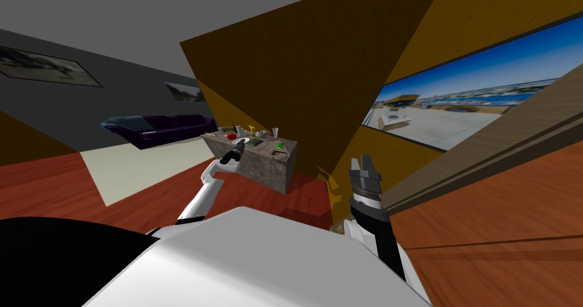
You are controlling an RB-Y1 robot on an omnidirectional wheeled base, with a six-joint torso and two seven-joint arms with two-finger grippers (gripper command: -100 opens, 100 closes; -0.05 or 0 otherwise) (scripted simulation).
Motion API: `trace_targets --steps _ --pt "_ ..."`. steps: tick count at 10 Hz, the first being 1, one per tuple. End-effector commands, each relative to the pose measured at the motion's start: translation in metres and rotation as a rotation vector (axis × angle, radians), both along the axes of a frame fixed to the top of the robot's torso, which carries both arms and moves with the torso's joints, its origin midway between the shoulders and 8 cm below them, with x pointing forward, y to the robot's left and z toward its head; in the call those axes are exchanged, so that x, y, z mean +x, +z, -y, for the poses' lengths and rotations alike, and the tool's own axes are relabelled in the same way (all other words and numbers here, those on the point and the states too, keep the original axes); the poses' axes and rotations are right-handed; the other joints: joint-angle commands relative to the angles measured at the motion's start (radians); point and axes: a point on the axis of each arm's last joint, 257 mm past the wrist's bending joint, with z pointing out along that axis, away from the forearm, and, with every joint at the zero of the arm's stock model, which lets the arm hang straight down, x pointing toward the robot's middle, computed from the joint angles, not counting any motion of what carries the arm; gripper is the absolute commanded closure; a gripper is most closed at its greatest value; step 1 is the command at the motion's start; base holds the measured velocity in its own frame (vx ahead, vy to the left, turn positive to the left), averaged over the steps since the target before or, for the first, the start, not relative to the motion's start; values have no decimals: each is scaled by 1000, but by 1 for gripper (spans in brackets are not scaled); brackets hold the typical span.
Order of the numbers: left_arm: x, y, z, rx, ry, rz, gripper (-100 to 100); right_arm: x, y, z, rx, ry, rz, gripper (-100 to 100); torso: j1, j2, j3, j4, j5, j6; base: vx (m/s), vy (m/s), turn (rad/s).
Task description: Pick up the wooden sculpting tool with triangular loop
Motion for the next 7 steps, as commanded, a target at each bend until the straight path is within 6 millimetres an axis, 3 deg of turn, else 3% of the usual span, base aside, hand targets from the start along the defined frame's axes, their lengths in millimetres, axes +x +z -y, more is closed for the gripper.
trace_targets --steps 1,4,5,7 --pt "3 -16 -7 -24 27 -51 -100 0 0 0 0 0 0 0 0 0 0 0 0 0 18 -62 -15" --pt "9 -32 -22 -58 66 -121 -100 0 0 0 0 0 0 0 0 0 0 0 0 0 17 -51 -18" --pt "17 -28 -29 -66 81 -135 -100 0 0 0 0 0 0 0 0 0 0 0 0 0 30 -78 -37" --pt "15 -45 -33 -92 99 -184 -100 0 0 0 0 0 0 0 -1 -1 -1 0 0 0 19 -47 -6"
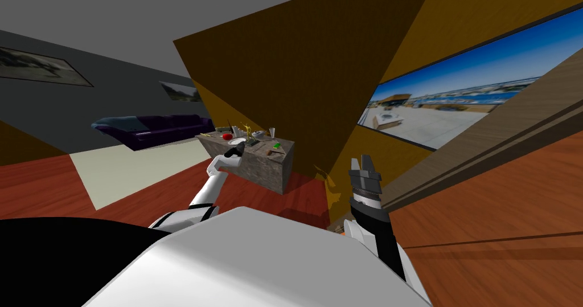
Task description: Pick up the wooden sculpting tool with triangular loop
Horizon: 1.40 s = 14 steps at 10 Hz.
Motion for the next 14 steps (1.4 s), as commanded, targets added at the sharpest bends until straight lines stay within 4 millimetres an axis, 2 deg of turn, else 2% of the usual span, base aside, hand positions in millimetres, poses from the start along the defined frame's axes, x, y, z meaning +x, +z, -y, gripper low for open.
trace_targets --steps 1,2,3,4,6,9,10,12,13,14 --pt "7 -5 -7 -24 22 -39 -100 0 0 0 0 0 0 0 0 0 0 0 0 0 19 -50 -48" --pt "5 -16 -9 -41 32 -68 -100 0 0 0 0 0 0 0 -1 0 0 0 0 0 28 -54 -25" --pt "4 -17 -10 -44 34 -75 -100 0 0 0 0 0 0 0 -1 -1 0 0 0 0 16 -32 9" --pt "12 -20 -14 -66 48 -105 -100 0 0 0 0 0 0 0 0 0 0 0 0 0 29 -60 -43" --pt "8 -29 -15 -82 59 -136 -100 0 0 0 0 0 0 0 -2 -1 -1 0 0 0 26 -45 -10" --pt "18 -39 -20 -134 82 -215 -100 0 0 0 0 0 0 0 -1 -1 -1 0 0 0 42 -59 -39" --pt "16 -48 -19 -155 91 -246 -100 0 0 0 0 0 0 0 -3 -3 -1 0 -1 0 52 -67 -18" --pt "20 -51 -18 -182 96 -288 -100 0 0 0 0 0 0 0 0 -1 -1 0 0 0 32 -38 -22" --pt "17 -60 -17 -197 103 -315 -100 0 0 0 0 0 0 0 -1 -2 -1 0 0 0 46 -47 -31" --pt "24 -60 -15 -214 100 -340 -100 0 0 0 0 0 0 0 -1 -2 -1 0 0 0 65 -47 -48"
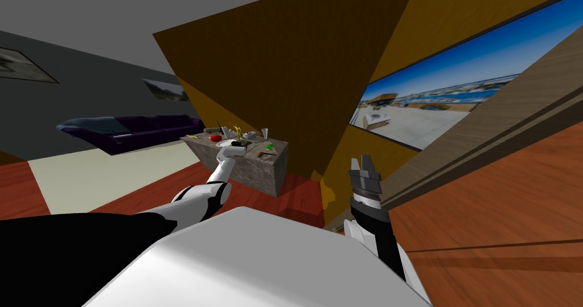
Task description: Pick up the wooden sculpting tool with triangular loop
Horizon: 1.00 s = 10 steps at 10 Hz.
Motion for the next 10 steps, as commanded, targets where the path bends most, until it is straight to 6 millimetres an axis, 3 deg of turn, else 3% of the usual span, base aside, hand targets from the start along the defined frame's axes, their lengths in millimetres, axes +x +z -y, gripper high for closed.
trace_targets --steps 1,2,3,10 --pt "-2 -10 2 -30 7 -49 -100 0 0 0 0 0 0 0 0 0 0 0 0 0 57 -44 -29" --pt "4 -8 7 -49 -1 -73 -100 0 0 0 0 0 0 0 0 0 0 0 0 0 58 -73 -55" --pt "-3 -20 8 -68 8 -112 -100 0 0 0 0 0 0 0 -1 0 0 0 0 0 54 -58 -21" --pt "-14 -55 35 -180 -10 -313 -100 0 0 0 0 0 0 0 0 0 0 0 0 0 56 -37 -32"
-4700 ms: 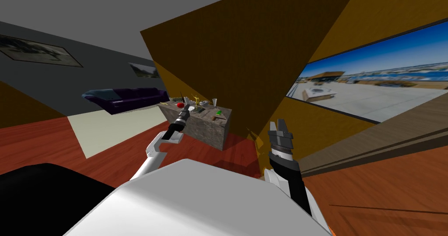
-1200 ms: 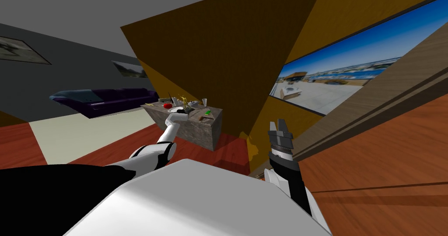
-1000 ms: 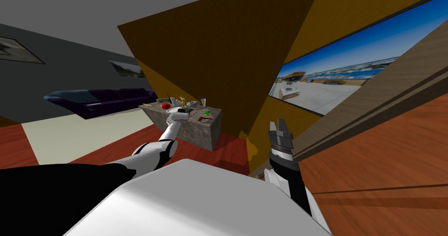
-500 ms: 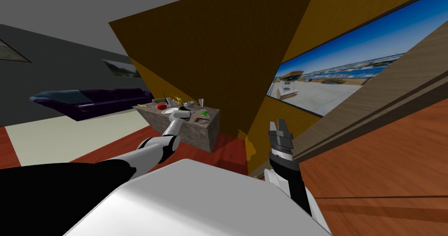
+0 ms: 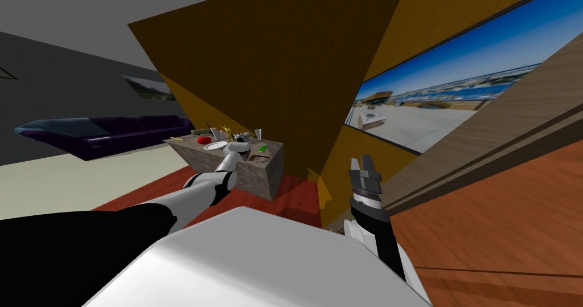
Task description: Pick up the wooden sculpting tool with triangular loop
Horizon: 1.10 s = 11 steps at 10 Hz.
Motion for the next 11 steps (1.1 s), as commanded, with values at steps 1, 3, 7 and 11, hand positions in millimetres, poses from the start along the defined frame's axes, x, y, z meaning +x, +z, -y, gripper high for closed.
trace_targets --steps 1,3,7,11 --pt "-2 -5 11 -30 -17 -58 -100 0 0 0 0 0 0 0 0 0 0 0 0 0 71 -25 -34" --pt "-9 -14 21 -61 -30 -122 -100 0 0 0 0 0 0 0 1 0 0 0 0 0 75 -19 -34" --pt "-23 -33 31 -100 -40 -205 -100 0 0 0 0 0 0 0 3 -1 -1 0 1 0 70 3 -18" --pt "-39 -47 46 -143 -66 -311 -100 0 0 0 0 0 0 0 4 -2 -1 0 1 0 74 22 -16"
